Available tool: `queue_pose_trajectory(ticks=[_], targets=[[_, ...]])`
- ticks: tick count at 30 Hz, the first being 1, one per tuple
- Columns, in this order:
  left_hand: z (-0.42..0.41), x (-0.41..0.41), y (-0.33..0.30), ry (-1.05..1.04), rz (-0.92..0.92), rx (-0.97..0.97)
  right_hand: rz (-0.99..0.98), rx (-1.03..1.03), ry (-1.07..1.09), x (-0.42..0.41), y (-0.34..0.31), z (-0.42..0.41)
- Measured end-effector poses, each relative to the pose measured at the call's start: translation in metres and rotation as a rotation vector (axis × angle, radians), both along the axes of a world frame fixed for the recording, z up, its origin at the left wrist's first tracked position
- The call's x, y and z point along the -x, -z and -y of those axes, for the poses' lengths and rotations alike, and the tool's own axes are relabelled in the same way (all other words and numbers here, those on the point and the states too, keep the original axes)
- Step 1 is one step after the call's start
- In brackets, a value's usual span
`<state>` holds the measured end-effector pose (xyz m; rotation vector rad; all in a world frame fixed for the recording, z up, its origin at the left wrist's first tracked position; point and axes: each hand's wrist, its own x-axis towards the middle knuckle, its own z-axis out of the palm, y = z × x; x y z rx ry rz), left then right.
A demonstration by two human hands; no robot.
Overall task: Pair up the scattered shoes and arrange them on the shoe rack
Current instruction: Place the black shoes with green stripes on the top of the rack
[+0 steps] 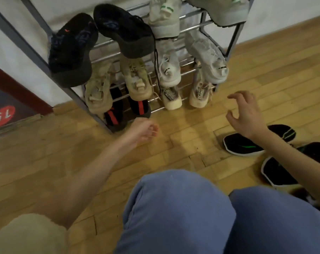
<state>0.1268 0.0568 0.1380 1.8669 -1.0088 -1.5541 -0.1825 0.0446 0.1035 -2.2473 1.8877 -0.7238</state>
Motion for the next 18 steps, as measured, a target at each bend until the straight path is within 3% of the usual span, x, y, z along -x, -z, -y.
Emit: queue_pose_trajectory(ticks=[3, 6, 12, 18], targets=[[0.003, 0.043, 0.008, 0.236, 0.018, 0.003, 0.012, -0.282, 0.22, 0.048, 0.022, -0.025], [0.015, 0.083, 0.021, 0.398, 0.031, 0.025, 0.055, -0.433, 0.408, 0.085, 0.04, -0.058], [0.029, 0.158, 0.055, 0.648, 0.102, 0.007, 0.144, -0.532, 0.709, 0.119, 0.076, -0.125], [0.033, 0.205, 0.094, 0.696, 0.15, 0.029, 0.213, -0.523, 0.889, 0.124, 0.104, -0.158]])
